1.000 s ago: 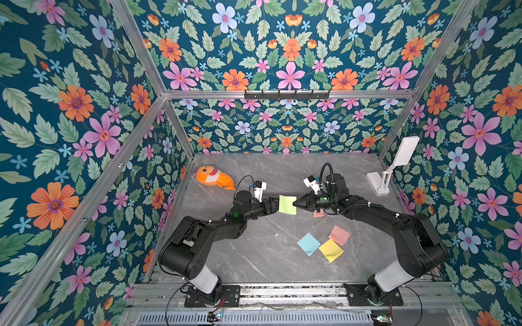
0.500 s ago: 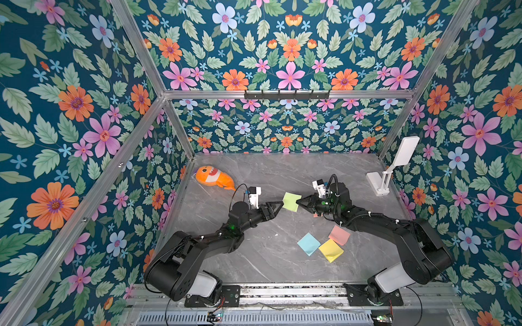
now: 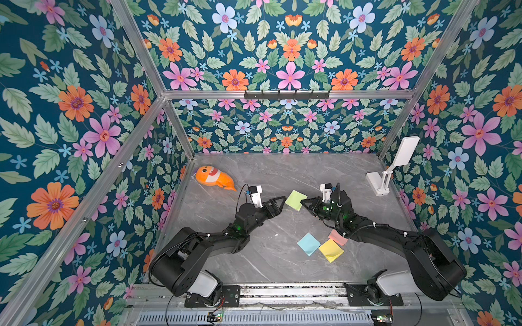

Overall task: Tear off pages from different memo pads
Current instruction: Pick up the memo pad from the center of the board.

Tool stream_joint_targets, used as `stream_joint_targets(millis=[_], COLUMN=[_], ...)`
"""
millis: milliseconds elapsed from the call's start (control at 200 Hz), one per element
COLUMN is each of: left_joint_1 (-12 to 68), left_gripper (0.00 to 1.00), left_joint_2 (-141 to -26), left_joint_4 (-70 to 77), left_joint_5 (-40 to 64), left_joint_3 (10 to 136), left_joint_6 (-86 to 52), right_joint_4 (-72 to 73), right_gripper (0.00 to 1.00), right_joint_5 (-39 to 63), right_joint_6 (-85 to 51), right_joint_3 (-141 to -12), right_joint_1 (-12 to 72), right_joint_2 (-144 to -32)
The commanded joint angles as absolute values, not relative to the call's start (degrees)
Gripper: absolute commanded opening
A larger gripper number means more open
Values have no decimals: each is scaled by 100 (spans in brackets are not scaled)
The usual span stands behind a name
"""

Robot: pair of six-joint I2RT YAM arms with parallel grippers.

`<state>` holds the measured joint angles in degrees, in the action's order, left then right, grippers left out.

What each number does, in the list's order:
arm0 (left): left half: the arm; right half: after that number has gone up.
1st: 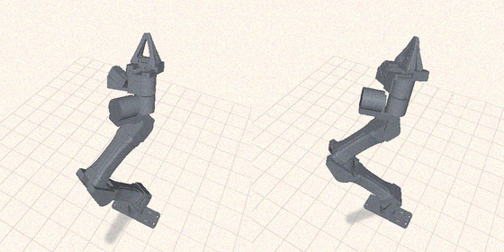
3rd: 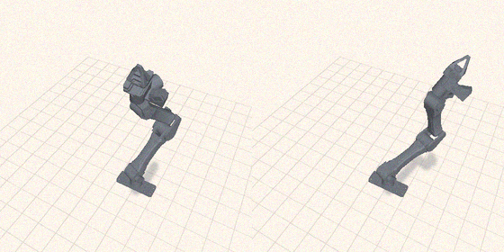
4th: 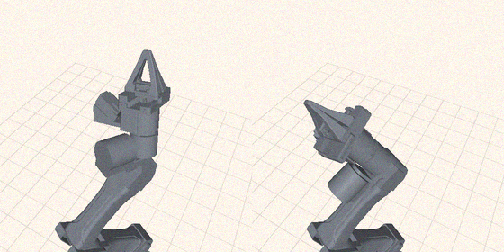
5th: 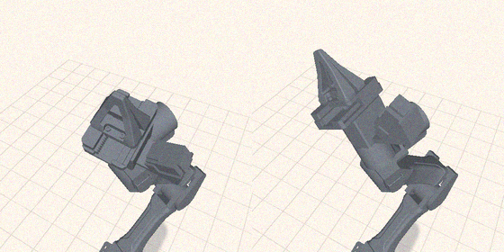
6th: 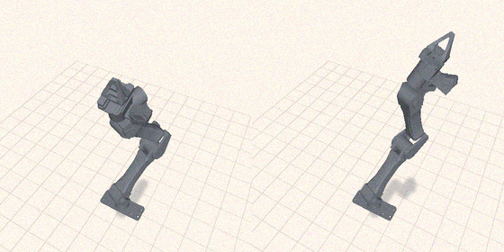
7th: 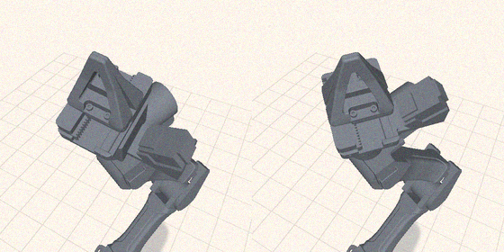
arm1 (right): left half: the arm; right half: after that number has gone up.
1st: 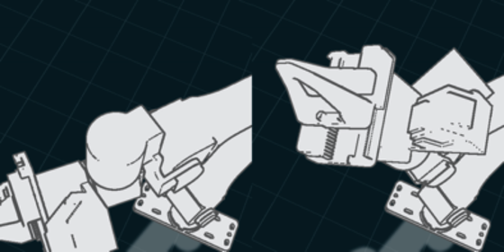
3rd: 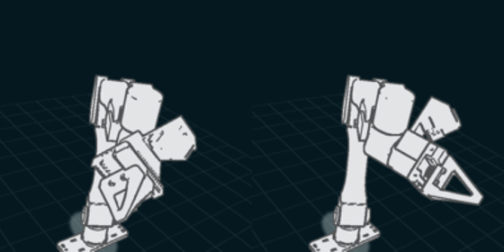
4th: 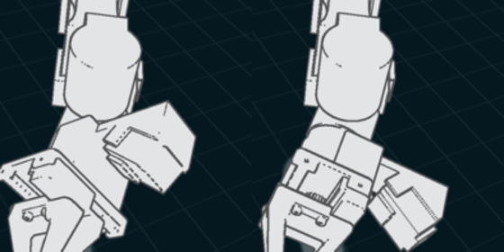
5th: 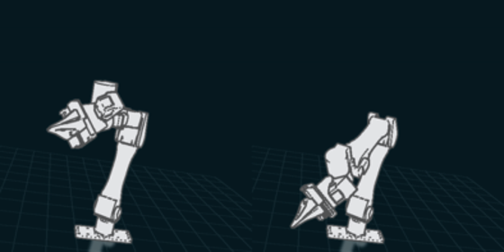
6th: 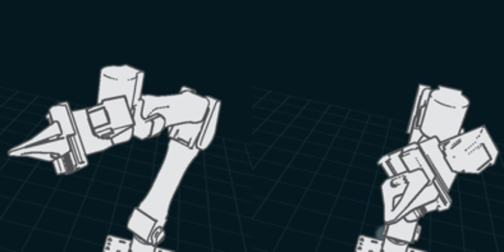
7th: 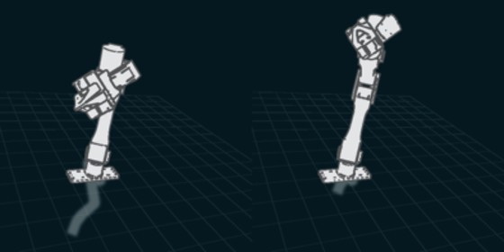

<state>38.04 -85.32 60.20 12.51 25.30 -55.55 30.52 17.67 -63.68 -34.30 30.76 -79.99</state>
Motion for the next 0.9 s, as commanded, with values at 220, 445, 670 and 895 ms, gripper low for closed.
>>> stream_joint_targets(millis=[220,445,670,895], left_joint_1=[4154,4198,4105,3966], left_gripper=[77,53,37,0], left_joint_2=[-9290,-9389,-9661,-9741], left_joint_4=[7575,7585,7238,7073], left_joint_5=[1108,731,680,990], left_joint_3=[2576,2567,2876,3042], left_joint_6=[-6185,-6166,-6361,-6383], right_joint_4=[3738,4520,4834,4842], right_gripper=[5,5,7,14], right_joint_5=[932,831,742,824], right_joint_6=[-6829,-7338,-7566,-7556], right_joint_3=[-3341,-3120,-2842,-2841], right_joint_1=[3528,3659,3754,3765], right_joint_2=[-7950,-8226,-8133,-8166])
